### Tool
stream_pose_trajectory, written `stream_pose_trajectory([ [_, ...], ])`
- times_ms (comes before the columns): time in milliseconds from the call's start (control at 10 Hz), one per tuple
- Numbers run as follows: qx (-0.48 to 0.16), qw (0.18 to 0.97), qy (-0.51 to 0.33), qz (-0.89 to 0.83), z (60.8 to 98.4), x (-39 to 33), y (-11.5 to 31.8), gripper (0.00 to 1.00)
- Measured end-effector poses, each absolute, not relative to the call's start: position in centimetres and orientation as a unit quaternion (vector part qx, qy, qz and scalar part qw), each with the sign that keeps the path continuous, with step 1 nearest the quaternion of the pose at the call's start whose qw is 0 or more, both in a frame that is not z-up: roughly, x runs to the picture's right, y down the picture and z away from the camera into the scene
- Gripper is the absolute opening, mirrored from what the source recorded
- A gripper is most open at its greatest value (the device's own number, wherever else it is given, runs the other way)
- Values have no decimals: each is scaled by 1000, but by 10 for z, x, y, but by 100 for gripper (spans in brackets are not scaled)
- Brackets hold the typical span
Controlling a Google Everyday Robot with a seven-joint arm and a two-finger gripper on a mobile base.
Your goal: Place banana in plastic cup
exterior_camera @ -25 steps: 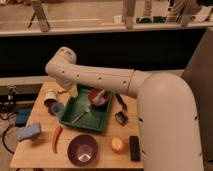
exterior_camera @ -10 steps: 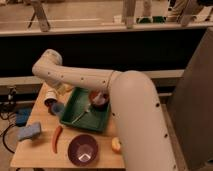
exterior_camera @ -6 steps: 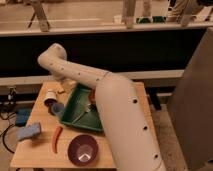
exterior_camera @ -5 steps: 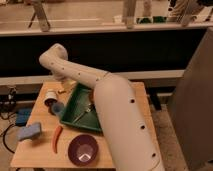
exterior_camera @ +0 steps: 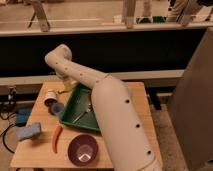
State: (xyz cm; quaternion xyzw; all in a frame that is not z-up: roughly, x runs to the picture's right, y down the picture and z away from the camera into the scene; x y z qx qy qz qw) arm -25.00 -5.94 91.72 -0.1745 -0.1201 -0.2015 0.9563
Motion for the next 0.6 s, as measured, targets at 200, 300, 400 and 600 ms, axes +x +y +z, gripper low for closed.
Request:
stream_pose_trajectory([
  [200,-162,959,-125,-194,927,-246,-64,80],
  [300,-157,960,-126,-193,930,-245,-65,80],
  [400,-154,961,-125,-190,932,-243,-67,80],
  [600,-152,963,-122,-187,939,-241,-72,80],
])
